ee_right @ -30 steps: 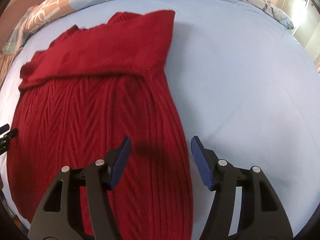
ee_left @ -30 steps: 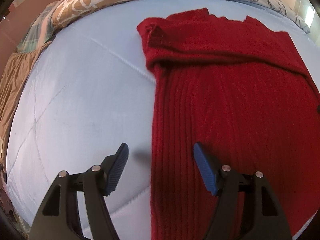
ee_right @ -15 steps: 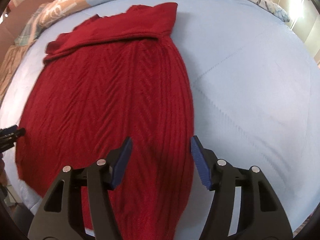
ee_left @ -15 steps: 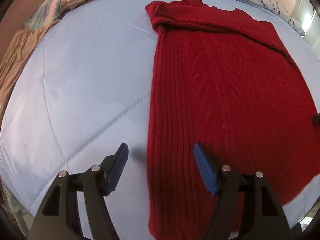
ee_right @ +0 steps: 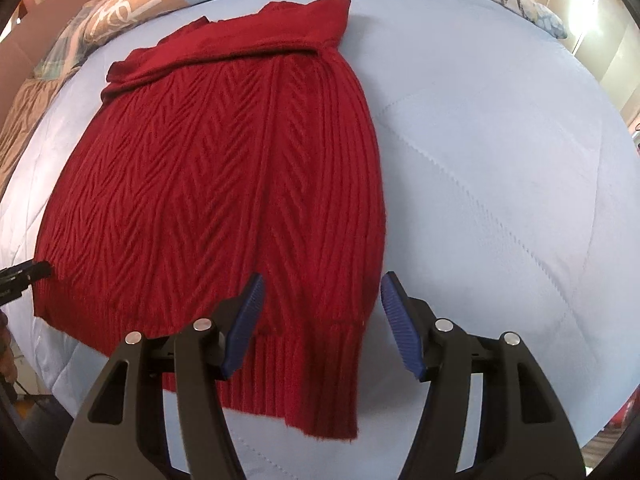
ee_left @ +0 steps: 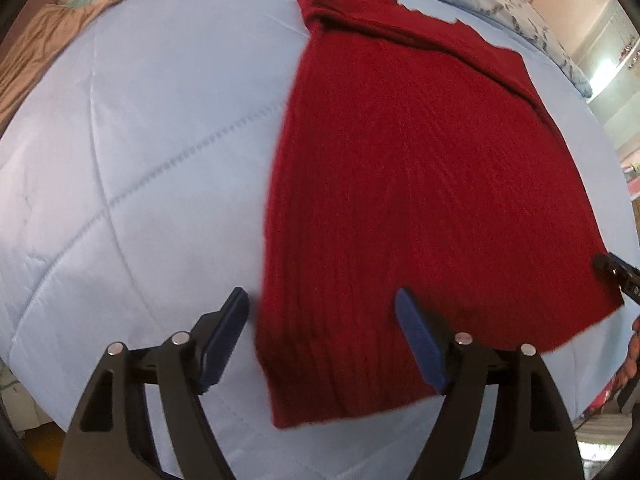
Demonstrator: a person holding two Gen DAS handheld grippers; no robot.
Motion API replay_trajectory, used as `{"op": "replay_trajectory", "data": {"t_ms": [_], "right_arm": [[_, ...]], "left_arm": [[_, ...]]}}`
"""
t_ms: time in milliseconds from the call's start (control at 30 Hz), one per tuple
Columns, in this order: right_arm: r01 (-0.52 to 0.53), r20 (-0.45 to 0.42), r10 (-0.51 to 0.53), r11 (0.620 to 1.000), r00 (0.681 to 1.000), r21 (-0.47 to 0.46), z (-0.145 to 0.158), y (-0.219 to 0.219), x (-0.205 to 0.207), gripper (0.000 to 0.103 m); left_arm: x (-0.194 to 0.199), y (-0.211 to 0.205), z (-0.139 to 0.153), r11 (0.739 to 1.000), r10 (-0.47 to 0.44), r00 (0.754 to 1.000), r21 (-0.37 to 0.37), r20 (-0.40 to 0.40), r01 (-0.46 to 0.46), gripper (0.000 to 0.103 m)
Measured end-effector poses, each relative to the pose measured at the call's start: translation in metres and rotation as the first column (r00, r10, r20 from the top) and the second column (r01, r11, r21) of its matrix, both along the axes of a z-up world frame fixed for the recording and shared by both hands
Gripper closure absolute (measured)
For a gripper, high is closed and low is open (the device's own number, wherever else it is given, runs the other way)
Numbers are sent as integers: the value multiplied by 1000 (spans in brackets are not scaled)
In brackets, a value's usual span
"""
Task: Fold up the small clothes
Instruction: 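Grasp the hem with both grippers and lift it toward the collar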
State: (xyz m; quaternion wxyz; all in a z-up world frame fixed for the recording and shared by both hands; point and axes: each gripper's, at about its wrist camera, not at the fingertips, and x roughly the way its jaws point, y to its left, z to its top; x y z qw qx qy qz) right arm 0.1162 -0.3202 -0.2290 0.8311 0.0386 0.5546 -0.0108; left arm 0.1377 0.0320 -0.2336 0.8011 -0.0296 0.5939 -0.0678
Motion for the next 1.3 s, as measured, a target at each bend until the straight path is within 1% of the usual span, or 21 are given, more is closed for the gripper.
{"op": "replay_trajectory", "data": {"t_ms": [100,267,367,400,433,467,500,533,567,600,633,733,800,900,967,1133,1233,1300], "right_arm": [[0,-5,0,1000,1000,5,-2,1,-8,43],[34,-35,-34,999,999,9,-7,-4,-19,43],[42,-51,-41,999,998,22,-7,-6,-22,49],[41,-55,-39,999,998,32,-6,-7,-22,56],[35,-60,-32,998,998,43,-6,-6,-21,71],[31,-70,-28,998,997,49,-7,-5,-20,78],[26,-90,-21,998,996,53,-9,-6,-19,84],[23,-99,-17,998,995,62,-11,-7,-18,90],[25,-101,-17,997,995,75,-11,-7,-18,91],[26,-92,-18,995,996,92,-8,-7,-17,92],[24,-75,-17,995,997,97,-4,-7,-17,92],[14,-30,-11,993,999,114,10,-6,-15,93],[3,5,-3,991,1000,131,23,-6,-11,93],[-31,74,21,990,997,135,45,-5,-1,93],[-51,121,35,990,992,129,58,-3,11,93],[-54,231,29,993,972,102,75,-8,44,93],[-48,275,24,996,961,80,76,-9,62,93],[-42,311,20,997,950,63,78,-8,76,93]], "left_arm": [[-11,-4,-3,1000,-22,1000,10,-5,22,24],[-13,-3,-5,1000,-24,1000,6,-6,24,22],[-15,-4,-4,999,-35,999,15,-4,35,24],[-14,-6,-3,999,-41,999,21,-2,41,24],[-15,-5,-2,998,-50,999,26,5,50,30],[-14,-7,-1,998,-63,998,30,15,62,35],[-13,-9,0,997,-76,997,25,20,75,49],[-11,-11,1,996,-88,996,18,22,87,60],[-9,-12,4,995,-101,995,7,25,101,65],[-7,-13,8,994,-112,993,-4,31,113,76],[-4,-14,13,992,-124,992,-16,39,124,78],[2,-14,27,988,-152,985,-18,78,154,79],[7,-14,41,985,-171,978,-8,119,173,79],[22,-17,59,979,-198,963,-6,185,203,79],[33,-21,67,977,-212,950,10,228,215,79],[69,-17,81,984,-177,930,26,321,178,79],[95,-15,88,991,-128,922,21,366,129,79],[111,-16,91,994,-112,916,24,386,111,79]]}}
